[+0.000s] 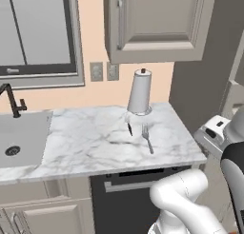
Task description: Organize the utensils by type. Pick up the wooden spoons from the counter and place them in the open cabinet. Then pick up the metallic utensils from the counter and place them in the open drawer.
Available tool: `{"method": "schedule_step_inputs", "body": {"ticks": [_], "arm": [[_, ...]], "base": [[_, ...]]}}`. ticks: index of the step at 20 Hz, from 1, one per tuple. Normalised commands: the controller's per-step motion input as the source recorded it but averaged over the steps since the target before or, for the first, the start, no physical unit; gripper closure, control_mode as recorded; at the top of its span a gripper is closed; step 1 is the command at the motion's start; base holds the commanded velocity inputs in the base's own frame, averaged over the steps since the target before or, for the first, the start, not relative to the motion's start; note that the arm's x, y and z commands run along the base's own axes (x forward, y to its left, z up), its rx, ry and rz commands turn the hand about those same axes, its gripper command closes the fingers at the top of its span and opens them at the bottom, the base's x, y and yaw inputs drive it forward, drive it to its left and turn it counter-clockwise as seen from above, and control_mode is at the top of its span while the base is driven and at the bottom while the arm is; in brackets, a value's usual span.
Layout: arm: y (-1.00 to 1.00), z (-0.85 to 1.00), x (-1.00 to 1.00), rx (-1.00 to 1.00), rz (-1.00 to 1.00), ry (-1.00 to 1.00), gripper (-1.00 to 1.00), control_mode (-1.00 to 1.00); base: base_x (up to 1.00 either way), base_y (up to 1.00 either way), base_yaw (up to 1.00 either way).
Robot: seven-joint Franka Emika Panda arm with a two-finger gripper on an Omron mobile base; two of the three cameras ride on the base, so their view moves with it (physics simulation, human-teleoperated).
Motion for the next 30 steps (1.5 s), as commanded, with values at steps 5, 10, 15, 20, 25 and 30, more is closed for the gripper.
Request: {"method": "schedule_step_inputs", "body": {"ticks": [5, 10, 15, 20, 25, 30], "arm": [[0.00, 0.00, 0.00, 0.00, 0.00, 0.00, -1.00, 1.00], [0.00, 0.00, 0.00, 0.00, 0.00, 0.00, -1.00, 1.00], [0.00, 0.00, 0.00, 0.00, 0.00, 0.00, -1.00, 1.00], [0.07, 0.03, 0.06, -0.02, -0.03, -0.01, -1.00, -1.00], [0.15, 0.06, 0.32, -0.04, -0.07, -0.03, -1.00, -1.00], [-0.29, 0.00, 0.21, 0.00, 0.13, 0.00, -1.00, -1.00]], "base": [[0.18, 0.35, -0.44], [0.27, 0.50, -0.31], [0.34, 0.52, -0.20], [0.23, 0.36, -0.14], [0.00, 0.00, 0.00], [0.00, 0.00, 0.00]]}}
